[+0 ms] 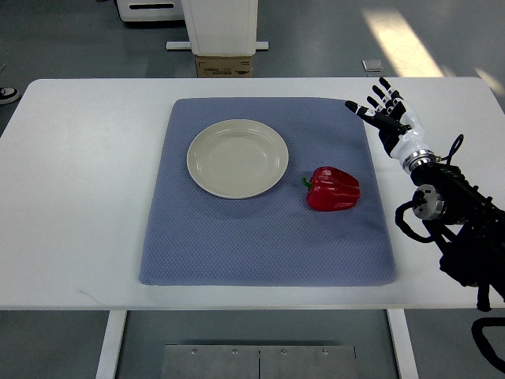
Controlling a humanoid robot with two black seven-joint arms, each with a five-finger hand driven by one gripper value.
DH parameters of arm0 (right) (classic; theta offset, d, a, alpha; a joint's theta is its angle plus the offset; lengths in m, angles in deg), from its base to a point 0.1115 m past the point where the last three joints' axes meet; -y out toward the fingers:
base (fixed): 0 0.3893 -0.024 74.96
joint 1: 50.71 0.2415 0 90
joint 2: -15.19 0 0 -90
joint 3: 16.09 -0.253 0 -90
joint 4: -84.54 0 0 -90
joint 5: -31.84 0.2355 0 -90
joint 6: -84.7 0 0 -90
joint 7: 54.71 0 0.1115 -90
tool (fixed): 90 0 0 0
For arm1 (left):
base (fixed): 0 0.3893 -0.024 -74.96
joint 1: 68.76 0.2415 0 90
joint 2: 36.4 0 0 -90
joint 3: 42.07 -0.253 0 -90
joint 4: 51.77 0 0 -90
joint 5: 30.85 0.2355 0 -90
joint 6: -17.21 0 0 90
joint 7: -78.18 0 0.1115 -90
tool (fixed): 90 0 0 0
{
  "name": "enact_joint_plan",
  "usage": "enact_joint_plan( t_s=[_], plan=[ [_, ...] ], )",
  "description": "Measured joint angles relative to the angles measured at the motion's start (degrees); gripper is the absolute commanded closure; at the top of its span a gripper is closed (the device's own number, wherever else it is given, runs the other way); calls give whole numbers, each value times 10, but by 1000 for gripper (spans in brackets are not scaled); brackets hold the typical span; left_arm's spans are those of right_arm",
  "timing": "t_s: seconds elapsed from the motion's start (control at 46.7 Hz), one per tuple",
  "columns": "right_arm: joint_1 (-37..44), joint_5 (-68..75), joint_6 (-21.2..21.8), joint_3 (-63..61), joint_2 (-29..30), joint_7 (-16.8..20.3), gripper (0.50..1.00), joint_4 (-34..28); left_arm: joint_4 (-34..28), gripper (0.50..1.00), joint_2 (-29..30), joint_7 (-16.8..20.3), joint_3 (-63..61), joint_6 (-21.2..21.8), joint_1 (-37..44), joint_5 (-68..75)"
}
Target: Place red pepper on plate with right hand
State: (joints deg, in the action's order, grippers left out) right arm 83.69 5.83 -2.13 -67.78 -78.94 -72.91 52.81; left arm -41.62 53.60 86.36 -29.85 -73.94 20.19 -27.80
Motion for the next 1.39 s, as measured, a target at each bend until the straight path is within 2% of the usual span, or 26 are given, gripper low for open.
enact_joint_plan(
  t_s=[1.391],
  plan=[
    [-2,0,0,0,-13,0,500,0,-1,500,0,0,0,1,1,0]
  ],
)
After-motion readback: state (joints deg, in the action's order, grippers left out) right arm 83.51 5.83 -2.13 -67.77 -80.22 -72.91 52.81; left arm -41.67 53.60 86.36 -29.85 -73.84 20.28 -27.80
